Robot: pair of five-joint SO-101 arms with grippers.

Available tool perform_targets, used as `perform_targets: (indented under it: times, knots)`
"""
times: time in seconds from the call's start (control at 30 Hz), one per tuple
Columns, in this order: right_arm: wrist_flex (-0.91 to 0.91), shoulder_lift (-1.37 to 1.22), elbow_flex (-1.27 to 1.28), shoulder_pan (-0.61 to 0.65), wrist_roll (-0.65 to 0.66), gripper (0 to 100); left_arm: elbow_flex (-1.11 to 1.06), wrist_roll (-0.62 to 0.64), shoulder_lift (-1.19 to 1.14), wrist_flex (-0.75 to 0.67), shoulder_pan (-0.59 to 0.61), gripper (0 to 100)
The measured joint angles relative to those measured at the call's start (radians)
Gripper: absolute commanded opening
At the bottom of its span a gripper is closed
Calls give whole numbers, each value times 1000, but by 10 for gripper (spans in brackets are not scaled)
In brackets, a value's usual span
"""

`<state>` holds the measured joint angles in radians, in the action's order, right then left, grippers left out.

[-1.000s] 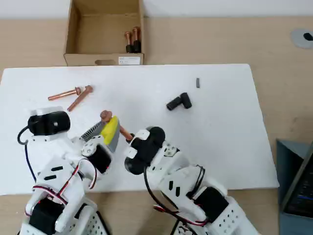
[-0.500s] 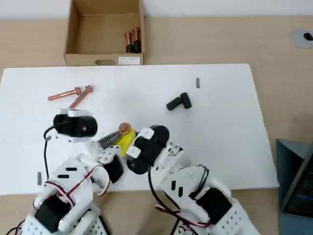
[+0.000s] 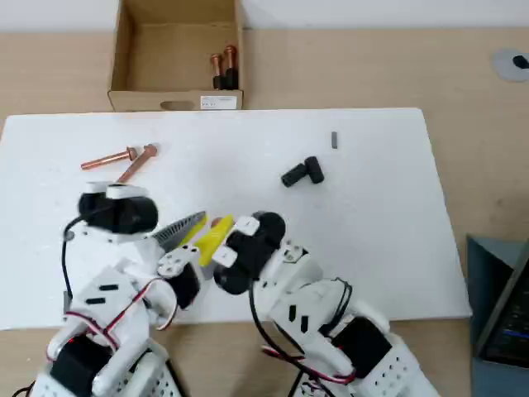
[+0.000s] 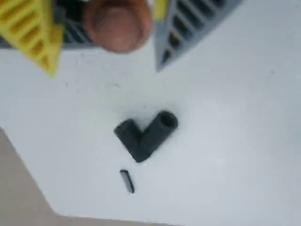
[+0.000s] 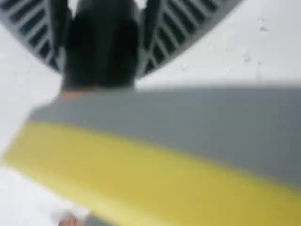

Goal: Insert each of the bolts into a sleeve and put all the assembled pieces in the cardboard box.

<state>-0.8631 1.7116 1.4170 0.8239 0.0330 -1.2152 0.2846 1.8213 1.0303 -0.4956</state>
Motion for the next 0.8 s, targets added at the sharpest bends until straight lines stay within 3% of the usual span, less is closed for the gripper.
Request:
perform_targets:
  times: [0.17, 0.3, 0.57, 0.8]
  knots:
    - [0, 2, 0, 0, 0, 9, 58, -8, 0, 49, 46, 129]
    - [0, 2, 0, -26, 0, 9, 87, -71, 0, 51, 104, 0]
    - [-2, 2, 0, -236, 0, 9, 95, -207, 2, 52, 307, 1]
    - [-129, -31, -91, -391, -26, 9, -84, -296, 0, 52, 537, 1]
